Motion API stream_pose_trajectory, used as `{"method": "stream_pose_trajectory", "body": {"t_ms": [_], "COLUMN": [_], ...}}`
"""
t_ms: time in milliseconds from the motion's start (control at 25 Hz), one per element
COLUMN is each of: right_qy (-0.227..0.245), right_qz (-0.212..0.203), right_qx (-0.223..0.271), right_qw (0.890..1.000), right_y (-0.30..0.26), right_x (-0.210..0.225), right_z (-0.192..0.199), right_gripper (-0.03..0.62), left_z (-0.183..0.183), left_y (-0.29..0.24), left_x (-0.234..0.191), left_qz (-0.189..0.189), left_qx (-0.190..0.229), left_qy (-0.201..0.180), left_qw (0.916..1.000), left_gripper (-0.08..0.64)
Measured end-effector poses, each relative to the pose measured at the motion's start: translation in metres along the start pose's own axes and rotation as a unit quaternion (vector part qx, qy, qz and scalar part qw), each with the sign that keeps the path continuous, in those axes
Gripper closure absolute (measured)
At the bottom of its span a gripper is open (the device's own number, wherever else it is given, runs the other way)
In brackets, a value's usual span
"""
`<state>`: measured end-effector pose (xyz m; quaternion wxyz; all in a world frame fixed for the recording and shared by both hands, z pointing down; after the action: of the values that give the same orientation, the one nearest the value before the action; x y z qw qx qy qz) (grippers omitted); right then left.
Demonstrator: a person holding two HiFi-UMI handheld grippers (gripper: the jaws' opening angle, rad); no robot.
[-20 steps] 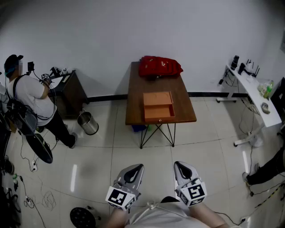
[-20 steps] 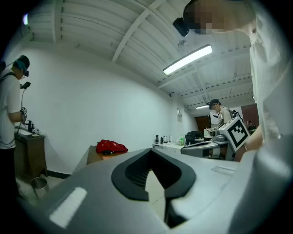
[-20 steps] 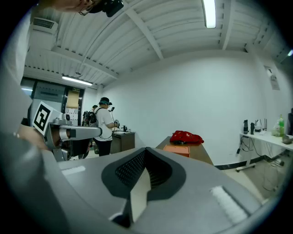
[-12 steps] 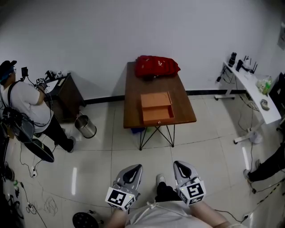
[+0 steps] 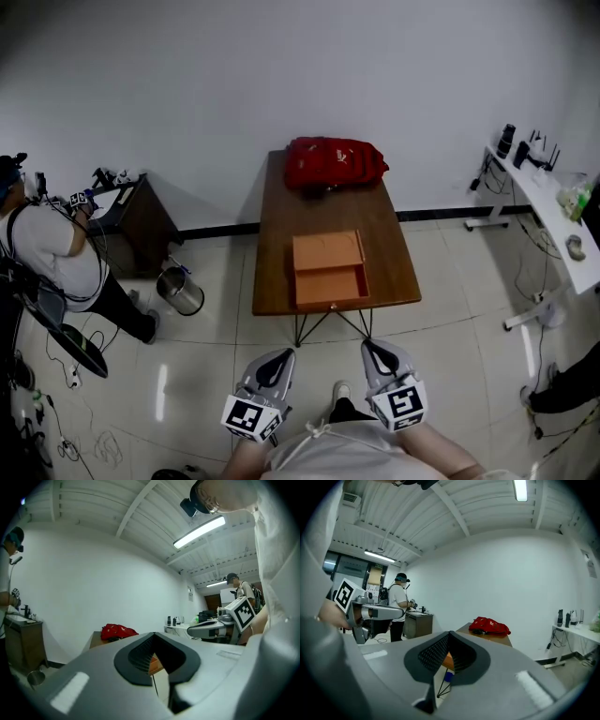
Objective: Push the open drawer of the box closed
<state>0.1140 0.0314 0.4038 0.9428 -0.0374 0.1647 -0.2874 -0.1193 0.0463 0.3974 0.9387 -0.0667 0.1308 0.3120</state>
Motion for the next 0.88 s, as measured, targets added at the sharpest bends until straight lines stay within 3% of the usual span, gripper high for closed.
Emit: {"method": "stream_pose_trajectory", "body": {"t_ms": [240,400,680,880], "right_qy": [-0.011,-0.021,-0.036,-0.045], "right_qz": [-0.017,-0.034,-0.059,-0.088], "right_qx": [-0.013,-0.037,-0.055,-0.075], "right_qw": [1.000,0.999,0.996,0.992], "right_y": [-0.070,-0.105,-0.135,-0.155], "right_x": [0.076,0.104,0.119,0.106], "right_z": [0.020,0.037,0.055,0.068], "right_gripper": [0.584,0.584,0.584,0.584], "left_z": [-0.016,-0.017,0.003,0.020], "left_y": [-0.092,-0.132,-0.166,-0.178], "left_x": [-0.033,-0.050,-0.068,-0.080], "left_qz": [-0.017,-0.021,-0.029,-0.021], "left_qx": [-0.004,-0.021,-0.057,-0.083], "left_qy": [-0.013,-0.017,0.019,0.039], "left_qw": [0.9998,0.9994,0.9978,0.9956], "left_gripper": [0.555,0.555,0.555,0.555]}}
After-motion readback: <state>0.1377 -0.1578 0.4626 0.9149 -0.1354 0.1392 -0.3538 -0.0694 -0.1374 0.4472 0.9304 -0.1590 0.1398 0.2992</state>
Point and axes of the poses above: the fingertips, and each gripper's own axes: y backward along the fingers, x to its right, z out of its underside, the point moved 8 cm from there along y, backward along the fingers, and after that the axes turned 14 degrees about y, right-handed, at the moved point
